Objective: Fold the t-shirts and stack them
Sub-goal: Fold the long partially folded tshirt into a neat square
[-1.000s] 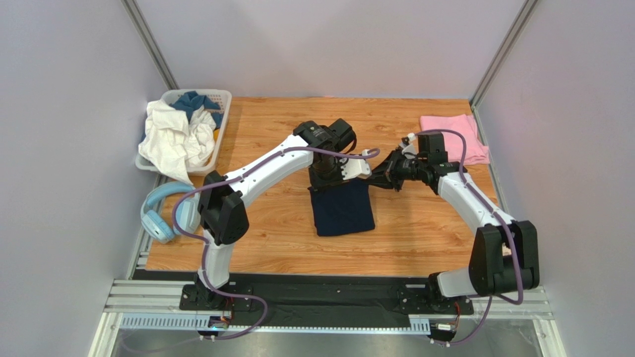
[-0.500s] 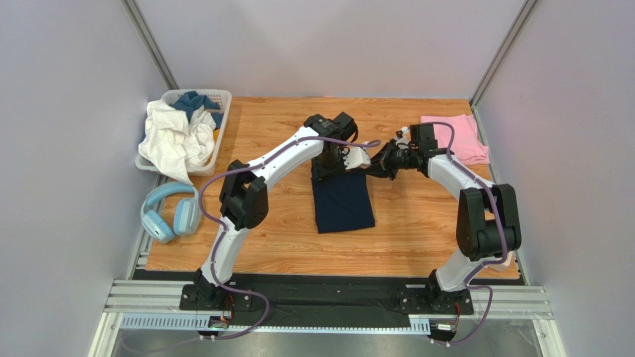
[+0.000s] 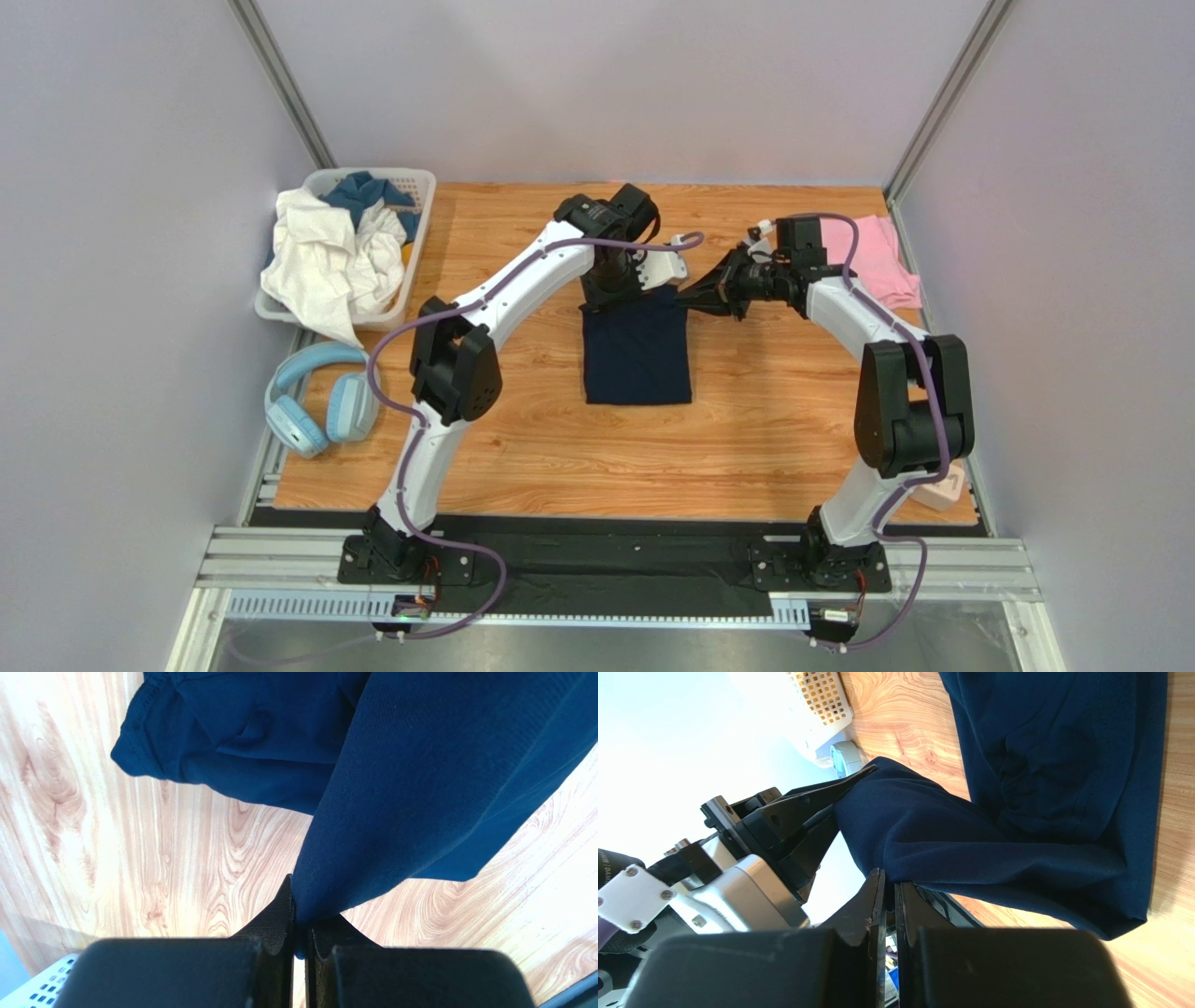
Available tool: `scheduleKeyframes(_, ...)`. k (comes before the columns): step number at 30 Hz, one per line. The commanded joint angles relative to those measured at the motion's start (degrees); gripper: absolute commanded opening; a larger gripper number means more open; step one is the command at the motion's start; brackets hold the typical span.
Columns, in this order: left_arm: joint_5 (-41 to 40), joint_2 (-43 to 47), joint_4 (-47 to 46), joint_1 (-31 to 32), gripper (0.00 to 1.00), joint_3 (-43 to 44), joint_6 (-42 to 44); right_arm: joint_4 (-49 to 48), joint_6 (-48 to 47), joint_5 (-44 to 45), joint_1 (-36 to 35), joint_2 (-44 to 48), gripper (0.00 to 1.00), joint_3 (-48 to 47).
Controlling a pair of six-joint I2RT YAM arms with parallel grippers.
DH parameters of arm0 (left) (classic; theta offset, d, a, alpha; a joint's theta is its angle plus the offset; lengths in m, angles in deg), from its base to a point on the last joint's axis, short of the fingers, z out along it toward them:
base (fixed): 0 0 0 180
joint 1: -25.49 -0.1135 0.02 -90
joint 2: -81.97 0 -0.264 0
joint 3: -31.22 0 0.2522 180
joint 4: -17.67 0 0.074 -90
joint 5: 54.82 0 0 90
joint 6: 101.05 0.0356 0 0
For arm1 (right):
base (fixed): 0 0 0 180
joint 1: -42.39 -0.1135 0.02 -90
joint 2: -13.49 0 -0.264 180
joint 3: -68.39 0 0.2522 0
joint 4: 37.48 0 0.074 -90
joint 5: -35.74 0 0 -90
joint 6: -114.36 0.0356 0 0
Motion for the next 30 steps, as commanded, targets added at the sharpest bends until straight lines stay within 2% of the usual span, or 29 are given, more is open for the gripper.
scheduleKeyframes(1,-0.5,5.4,0.3,-0.4,0.0,2.3,0.9,-1.6,-0.1,-1.5,0.4,3.0,0.0,-1.9)
scheduleKeyframes(8,1.5,9.5,1.6,-0.5,0.0,1.4,-0.8,-0.3,-0.2,-1.0,0.4,7.5,0.0,-0.3)
scheduleKeyframes(14,-1.2,7.1,-1.6,-0.5,0.0,1.0,0.0,-0.3,-0.6,-0.5,0.4,5.5,0.0,-1.7)
scheduleKeyframes(19,-3.8,2.2,-5.3,-0.6,0.0,3.7,1.1,-0.8,-1.2,-0.7,1.3,-2.4,0.0,-6.9)
scheduleKeyframes(24,-9.8,-7.0,-14.8,-2.5,0.0,8.7,1.1,-3.5,-0.3,-1.4,2.5,-12.8,0.0,-13.6)
scheduleKeyframes(25,-11.0,-8.7,-17.3,-2.9,0.02,9.9,1.1,-4.1,0.0,-1.6,3.0,-16.2,0.0,-16.0)
scheduleKeyframes(28,-14.4,-16.6,-20.3,-4.5,0.25,17.2,0.7,-5.8,1.1,-2.5,3.4,-22.9,0.01,-20.8)
scheduleKeyframes(30,-16.0,-19.2,-22.5,-5.4,0.38,17.3,0.0,-5.9,1.6,-2.9,3.4,-25.7,0.01,-23.2)
